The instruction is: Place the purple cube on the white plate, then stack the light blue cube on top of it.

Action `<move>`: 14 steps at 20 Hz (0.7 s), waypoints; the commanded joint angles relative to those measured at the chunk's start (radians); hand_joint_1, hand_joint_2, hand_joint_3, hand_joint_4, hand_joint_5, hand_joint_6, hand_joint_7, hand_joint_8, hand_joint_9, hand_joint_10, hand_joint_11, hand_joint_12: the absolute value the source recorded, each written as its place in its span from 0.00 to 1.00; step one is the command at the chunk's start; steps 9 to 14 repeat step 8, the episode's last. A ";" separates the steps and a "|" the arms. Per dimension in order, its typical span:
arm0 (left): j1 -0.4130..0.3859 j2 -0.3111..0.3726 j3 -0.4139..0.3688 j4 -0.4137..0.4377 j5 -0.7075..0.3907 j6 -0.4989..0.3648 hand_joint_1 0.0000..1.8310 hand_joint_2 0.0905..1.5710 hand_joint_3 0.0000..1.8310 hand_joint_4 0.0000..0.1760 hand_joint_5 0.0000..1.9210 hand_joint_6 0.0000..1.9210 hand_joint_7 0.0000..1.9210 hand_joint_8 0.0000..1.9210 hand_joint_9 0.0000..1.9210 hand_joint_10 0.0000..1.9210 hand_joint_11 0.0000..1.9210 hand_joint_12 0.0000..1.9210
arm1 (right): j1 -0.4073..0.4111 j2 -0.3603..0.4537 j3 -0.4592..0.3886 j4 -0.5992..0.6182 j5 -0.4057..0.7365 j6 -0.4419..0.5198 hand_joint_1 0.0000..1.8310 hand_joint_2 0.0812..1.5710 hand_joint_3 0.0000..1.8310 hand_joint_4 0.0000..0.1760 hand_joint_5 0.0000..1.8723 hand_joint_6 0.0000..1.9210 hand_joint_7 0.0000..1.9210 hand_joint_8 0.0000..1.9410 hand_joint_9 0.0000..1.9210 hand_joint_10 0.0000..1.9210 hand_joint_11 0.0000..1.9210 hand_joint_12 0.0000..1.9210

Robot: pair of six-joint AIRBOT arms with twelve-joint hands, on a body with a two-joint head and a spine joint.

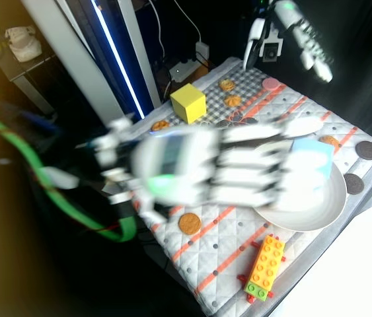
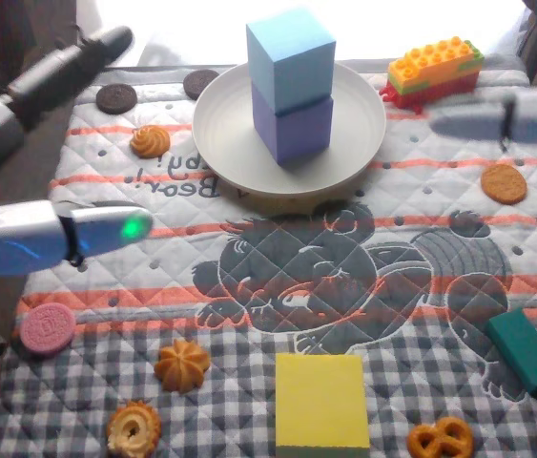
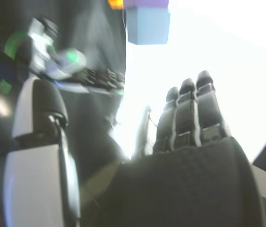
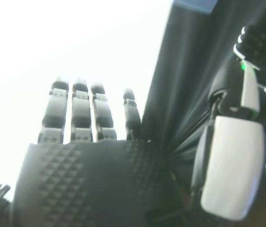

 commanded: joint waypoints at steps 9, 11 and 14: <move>0.125 0.029 0.030 0.011 -0.407 -0.363 0.33 0.58 0.00 0.42 0.00 0.00 0.00 0.00 0.00 0.00 0.00 0.00 | -0.310 0.117 -0.166 0.121 0.529 0.004 0.43 0.58 0.00 1.00 0.02 0.01 0.04 0.01 0.03 0.01 0.01 0.00; 0.125 0.029 0.030 0.011 -0.407 -0.363 0.33 0.58 0.00 0.42 0.00 0.00 0.00 0.00 0.00 0.00 0.00 0.00 | -0.310 0.117 -0.166 0.121 0.529 0.004 0.43 0.58 0.00 1.00 0.02 0.01 0.04 0.01 0.03 0.01 0.01 0.00; 0.125 0.029 0.030 0.011 -0.407 -0.363 0.33 0.58 0.00 0.42 0.00 0.00 0.00 0.00 0.00 0.00 0.00 0.00 | -0.310 0.117 -0.166 0.121 0.529 0.004 0.43 0.58 0.00 1.00 0.02 0.01 0.04 0.01 0.03 0.01 0.01 0.00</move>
